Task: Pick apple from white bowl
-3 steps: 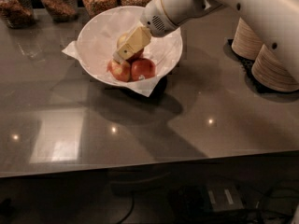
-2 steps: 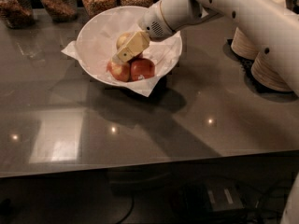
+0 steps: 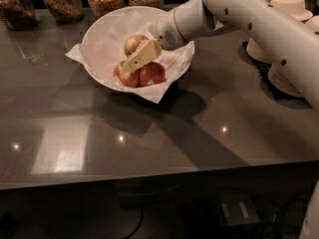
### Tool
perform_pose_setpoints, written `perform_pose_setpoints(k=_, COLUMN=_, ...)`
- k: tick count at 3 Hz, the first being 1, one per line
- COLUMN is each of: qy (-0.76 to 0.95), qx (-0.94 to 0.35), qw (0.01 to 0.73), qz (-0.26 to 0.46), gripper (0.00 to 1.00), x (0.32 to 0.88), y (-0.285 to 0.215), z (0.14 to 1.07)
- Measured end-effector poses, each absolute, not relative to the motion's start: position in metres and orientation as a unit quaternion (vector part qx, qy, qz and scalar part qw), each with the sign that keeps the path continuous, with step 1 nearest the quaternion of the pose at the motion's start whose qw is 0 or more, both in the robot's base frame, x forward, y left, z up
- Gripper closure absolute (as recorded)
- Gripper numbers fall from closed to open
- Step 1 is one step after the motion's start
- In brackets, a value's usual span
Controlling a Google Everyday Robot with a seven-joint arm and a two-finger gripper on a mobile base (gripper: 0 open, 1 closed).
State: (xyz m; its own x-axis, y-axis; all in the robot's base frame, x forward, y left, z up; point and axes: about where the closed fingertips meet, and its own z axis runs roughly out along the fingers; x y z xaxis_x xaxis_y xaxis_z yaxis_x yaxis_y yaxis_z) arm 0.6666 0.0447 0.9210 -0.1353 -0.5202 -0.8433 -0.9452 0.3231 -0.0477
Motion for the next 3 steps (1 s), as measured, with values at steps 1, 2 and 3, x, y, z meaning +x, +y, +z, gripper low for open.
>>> perform_pose_setpoints(k=1, qy=0.707, qx=-0.514, qw=0.406, qz=0.268, gripper=0.0, x=0.6666, y=0.0406, z=0.9137)
perform_pose_setpoints(k=2, qy=0.708, qx=-0.51, qw=0.407, qz=0.27, gripper=0.18, x=0.6666, y=0.0372, z=0.9093)
perform_pose_setpoints(k=3, qy=0.708, qx=-0.509, qw=0.409, qz=0.27, gripper=0.29, x=0.6673, y=0.0357, z=0.9086)
